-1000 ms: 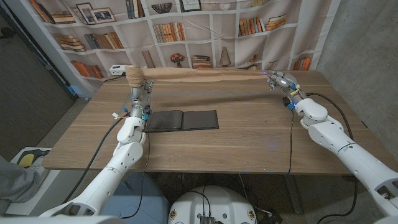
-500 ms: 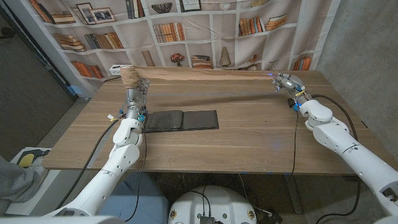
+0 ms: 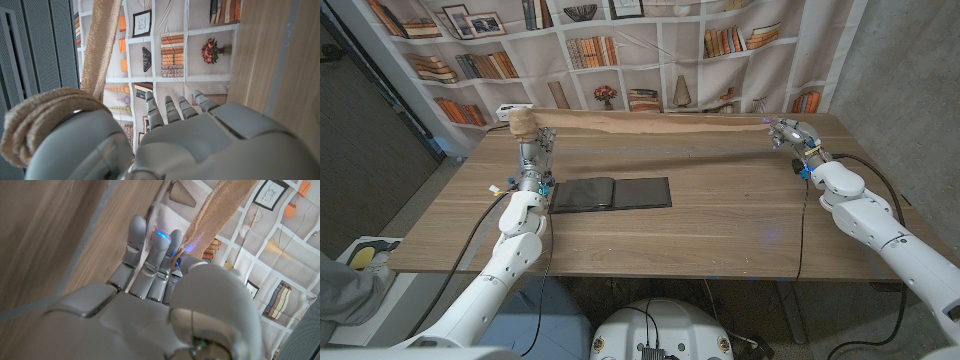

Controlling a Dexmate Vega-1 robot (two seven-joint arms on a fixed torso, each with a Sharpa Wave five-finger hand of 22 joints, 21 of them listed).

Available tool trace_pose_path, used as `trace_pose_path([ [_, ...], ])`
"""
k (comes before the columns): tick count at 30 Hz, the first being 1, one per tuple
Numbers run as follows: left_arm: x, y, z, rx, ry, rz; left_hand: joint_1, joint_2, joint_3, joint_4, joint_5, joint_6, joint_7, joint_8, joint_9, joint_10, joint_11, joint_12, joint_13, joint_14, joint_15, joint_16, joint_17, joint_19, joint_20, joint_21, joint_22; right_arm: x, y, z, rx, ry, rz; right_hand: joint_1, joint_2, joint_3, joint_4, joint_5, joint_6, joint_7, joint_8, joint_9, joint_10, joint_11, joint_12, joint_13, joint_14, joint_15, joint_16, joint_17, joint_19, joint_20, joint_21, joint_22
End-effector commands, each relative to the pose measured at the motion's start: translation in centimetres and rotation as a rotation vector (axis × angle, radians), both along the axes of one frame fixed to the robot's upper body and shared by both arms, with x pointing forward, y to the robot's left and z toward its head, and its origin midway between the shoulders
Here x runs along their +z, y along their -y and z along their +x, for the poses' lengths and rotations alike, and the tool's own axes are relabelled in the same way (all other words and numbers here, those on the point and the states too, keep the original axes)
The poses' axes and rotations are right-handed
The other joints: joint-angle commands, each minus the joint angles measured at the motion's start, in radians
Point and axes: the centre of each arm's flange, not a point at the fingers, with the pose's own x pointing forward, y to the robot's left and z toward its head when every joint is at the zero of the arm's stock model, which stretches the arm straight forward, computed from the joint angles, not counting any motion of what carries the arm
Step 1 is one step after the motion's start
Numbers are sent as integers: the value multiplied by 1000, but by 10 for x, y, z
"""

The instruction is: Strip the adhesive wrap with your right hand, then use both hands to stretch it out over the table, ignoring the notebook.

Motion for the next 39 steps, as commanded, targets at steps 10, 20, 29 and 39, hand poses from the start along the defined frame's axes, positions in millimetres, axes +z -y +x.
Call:
trace_pose_path([
  [10,0,-10,-1,-7,12,-2,-9,-3,-6,-4,-2,0,3,7,-1,-5,0,4,2,-4,-2,6,1,-2,5,2,4,-3,27,-14,-101,-14,27,-9,1,13,0,-2,8,4,0,2,0,-5,7,-1,-4,-37,11,0,-4,-146,7,3],
  [20,-3,-10,-4,-6,15,-4,-11,-5,-6,-4,-4,0,1,8,-2,-6,-1,5,1,-8,-2,5,1,-4,5,2,4,-6,38,-18,-133,-27,51,-11,2,14,0,-2,7,3,0,2,0,-4,8,0,-4,-37,13,0,-5,-146,5,0],
  [29,-4,-11,-5,-13,9,-3,-14,-6,-5,-4,-5,-2,2,8,-2,-8,0,5,0,-8,-3,5,1,-4,5,2,4,-14,40,-17,-143,-44,72,-14,2,15,1,-2,7,3,0,1,-1,-4,8,-1,-5,-37,15,0,-5,-146,5,-1],
  [39,-4,-9,-4,-19,9,-4,-16,-7,-5,-5,-7,2,4,10,-2,-6,-2,7,-1,-9,-6,6,1,-5,6,2,4,-15,36,-10,-127,-48,71,-17,2,17,2,-2,6,3,-1,1,0,-6,10,-1,-6,-37,17,0,-4,-146,6,-1],
])
